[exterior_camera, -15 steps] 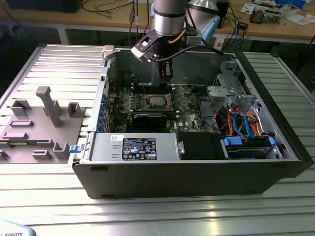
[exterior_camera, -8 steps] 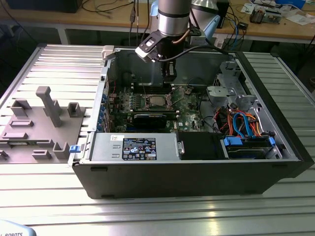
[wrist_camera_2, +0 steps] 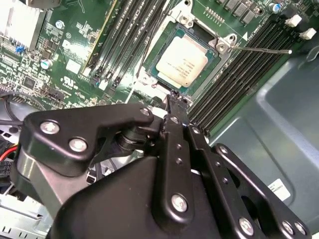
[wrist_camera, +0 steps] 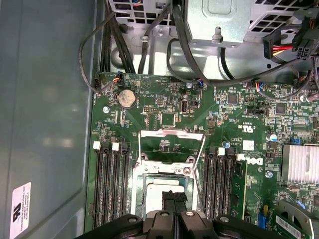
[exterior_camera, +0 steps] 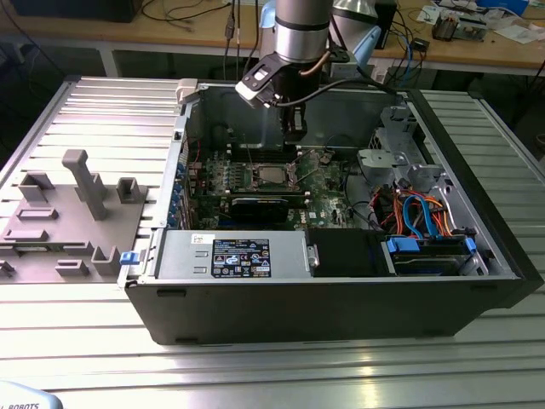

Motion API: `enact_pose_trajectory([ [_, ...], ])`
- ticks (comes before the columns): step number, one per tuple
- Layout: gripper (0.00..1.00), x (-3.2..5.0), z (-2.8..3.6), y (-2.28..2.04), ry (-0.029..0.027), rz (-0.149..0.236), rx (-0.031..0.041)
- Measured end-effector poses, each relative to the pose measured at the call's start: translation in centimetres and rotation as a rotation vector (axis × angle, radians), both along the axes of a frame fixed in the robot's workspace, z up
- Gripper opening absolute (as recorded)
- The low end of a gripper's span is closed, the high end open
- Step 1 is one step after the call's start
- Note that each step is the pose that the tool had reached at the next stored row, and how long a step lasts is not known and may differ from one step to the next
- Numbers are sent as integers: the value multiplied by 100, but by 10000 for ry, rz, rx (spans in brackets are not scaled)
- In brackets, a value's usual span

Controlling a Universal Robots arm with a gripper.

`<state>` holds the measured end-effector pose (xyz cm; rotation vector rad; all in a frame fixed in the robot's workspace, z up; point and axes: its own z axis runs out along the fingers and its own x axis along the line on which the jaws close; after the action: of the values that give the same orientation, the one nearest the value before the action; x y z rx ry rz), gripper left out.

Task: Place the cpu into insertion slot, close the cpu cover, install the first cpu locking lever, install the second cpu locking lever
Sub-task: 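Close the cpu cover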

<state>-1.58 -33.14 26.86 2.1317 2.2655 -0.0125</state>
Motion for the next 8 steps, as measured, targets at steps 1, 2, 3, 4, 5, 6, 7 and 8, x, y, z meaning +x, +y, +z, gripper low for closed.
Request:
enact_pose_trajectory([
  [1,11,1,0,0,0,0,0],
  [2,11,1,0,0,0,1,0],
  [3,11,3,0,0,0,1,-1],
  [4,11,9,0,0,0,2,0],
  [5,11,17,-1,0,-1,2,1],
  [6,11,24,0,0,0,1,0],
  [7,11,29,-1,0,0,0,1],
  [8,11,38,-1,0,0,1,0],
])
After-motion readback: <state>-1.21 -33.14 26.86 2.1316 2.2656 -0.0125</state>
